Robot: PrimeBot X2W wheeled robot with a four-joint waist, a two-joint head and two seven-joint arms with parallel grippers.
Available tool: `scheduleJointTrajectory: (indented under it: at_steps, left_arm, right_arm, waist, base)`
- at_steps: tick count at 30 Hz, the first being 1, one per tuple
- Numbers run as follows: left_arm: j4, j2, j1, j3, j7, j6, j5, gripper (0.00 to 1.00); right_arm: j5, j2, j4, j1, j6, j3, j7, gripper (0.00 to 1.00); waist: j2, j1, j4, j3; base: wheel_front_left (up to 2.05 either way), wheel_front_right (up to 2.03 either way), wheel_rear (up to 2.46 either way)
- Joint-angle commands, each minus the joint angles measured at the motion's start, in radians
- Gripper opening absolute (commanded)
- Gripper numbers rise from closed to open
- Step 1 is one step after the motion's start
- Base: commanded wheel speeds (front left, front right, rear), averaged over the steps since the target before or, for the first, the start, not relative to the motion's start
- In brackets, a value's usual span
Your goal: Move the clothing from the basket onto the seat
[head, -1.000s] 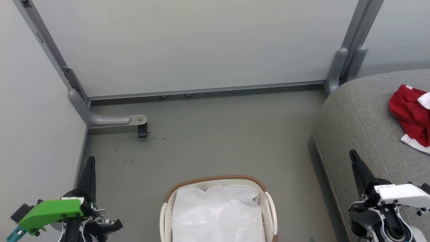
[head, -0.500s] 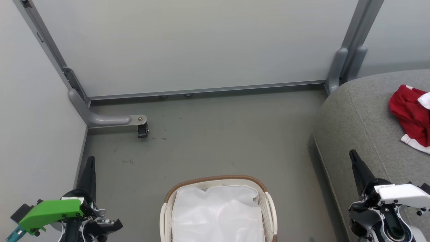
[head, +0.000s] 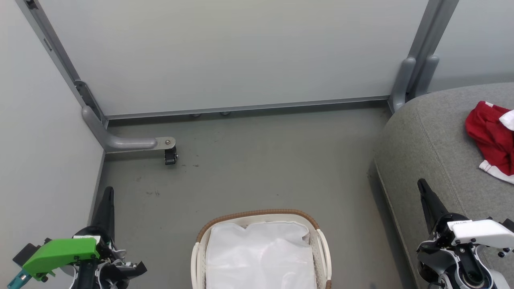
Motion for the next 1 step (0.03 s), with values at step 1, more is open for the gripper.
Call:
scheduleJointTrajectory:
  at_steps: [1]
  left_arm:
    - [-0.002,0.007,-0.012,0.002,0.004,-0.004,-0.003,0.0]
  right_arm:
    - [0.004,-0.003,-0.003,-0.001,0.0,-0.002,0.001,0.0]
  waist:
    - [0.0,0.0,0.0,0.0]
  base:
    - [0.0,0.0,0.0]
